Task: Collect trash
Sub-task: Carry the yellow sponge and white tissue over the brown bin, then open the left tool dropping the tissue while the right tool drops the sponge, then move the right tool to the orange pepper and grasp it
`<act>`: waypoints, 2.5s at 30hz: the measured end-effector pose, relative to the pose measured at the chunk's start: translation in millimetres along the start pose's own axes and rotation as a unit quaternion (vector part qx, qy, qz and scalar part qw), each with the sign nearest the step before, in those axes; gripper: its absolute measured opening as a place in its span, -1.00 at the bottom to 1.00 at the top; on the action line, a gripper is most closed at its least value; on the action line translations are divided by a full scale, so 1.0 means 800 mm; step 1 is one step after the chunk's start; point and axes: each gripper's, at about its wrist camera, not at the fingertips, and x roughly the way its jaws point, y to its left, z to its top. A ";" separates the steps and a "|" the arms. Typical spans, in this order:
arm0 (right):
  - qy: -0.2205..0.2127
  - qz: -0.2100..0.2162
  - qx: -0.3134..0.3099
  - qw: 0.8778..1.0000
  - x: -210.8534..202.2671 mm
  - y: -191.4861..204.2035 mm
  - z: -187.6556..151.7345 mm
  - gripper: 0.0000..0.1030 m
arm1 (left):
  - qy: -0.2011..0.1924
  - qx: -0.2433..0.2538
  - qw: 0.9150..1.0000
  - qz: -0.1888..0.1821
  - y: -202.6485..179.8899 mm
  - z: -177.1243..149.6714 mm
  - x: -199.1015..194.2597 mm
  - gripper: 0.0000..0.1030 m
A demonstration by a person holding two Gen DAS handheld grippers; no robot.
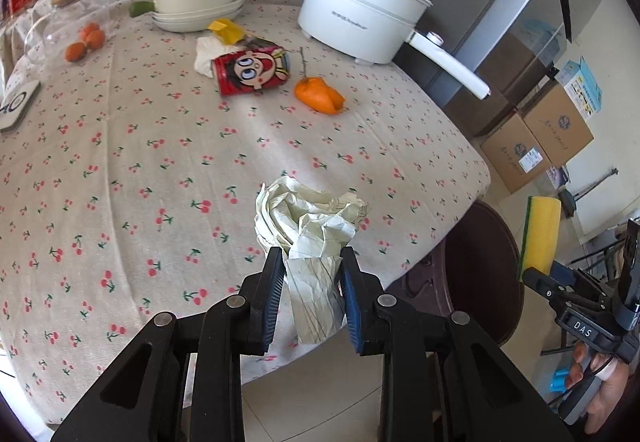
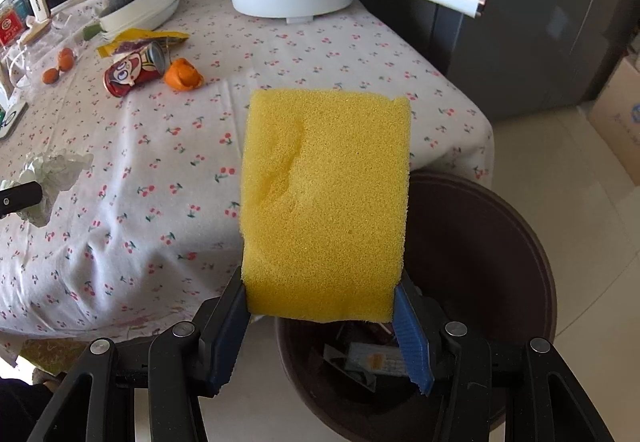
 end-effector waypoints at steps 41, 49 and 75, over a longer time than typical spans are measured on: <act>0.054 -0.060 0.089 0.993 0.012 -0.162 -0.083 0.13 | 0.046 0.186 0.981 -0.030 -0.231 -0.042 0.119 0.40; 0.053 -0.058 0.085 0.993 0.014 -0.151 -0.077 0.14 | 0.037 0.172 0.984 0.001 -0.199 -0.035 0.100 0.61; 0.037 -0.028 0.077 0.996 0.022 -0.068 -0.017 0.65 | -0.007 0.108 0.992 0.069 -0.060 -0.009 0.012 0.89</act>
